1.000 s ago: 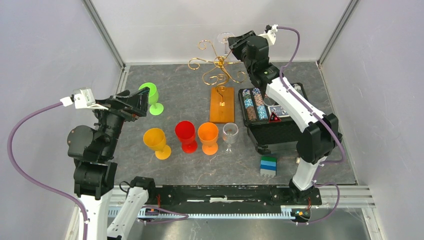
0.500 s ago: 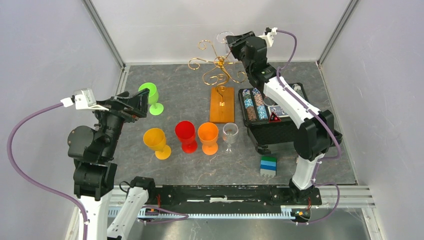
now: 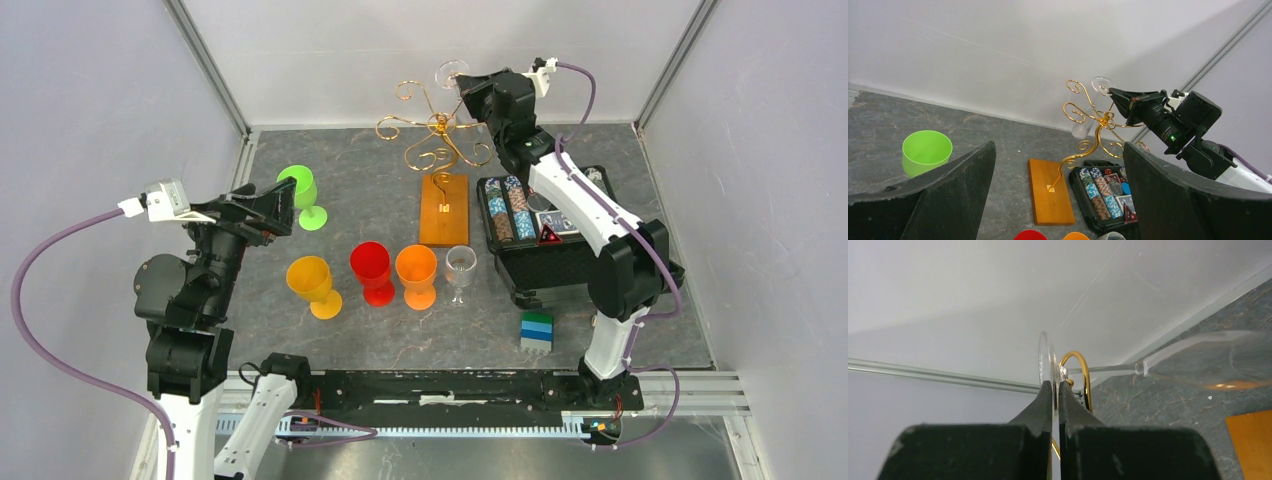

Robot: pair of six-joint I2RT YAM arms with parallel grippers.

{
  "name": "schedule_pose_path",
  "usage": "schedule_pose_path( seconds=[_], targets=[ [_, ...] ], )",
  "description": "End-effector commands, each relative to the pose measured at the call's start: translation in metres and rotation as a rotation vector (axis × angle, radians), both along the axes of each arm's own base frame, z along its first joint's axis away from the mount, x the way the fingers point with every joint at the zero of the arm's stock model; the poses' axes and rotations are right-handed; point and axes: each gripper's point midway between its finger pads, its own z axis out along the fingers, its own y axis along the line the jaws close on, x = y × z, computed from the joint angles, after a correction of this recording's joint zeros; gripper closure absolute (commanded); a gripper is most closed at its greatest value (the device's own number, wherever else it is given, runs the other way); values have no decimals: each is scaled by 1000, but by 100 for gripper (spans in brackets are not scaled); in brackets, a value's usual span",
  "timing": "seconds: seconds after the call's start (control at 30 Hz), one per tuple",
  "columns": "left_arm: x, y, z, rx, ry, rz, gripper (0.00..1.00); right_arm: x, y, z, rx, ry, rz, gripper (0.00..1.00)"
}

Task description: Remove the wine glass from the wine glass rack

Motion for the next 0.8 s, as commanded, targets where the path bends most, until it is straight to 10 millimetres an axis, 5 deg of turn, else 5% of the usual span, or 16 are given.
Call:
schedule_pose_path(
  seconds=[0.0,0.2,0.77],
  targets=[
    [-4,5,6,35,-31,24,0,-6,-2,28,14,-65,8,100],
    [-4,5,5,31,-29,22,0,-13,-12,59,-4,-160,-18,100],
    [-5,4,4,29,-28,22,0,-20,-32,74,4,-222,-80,100]
  ],
)
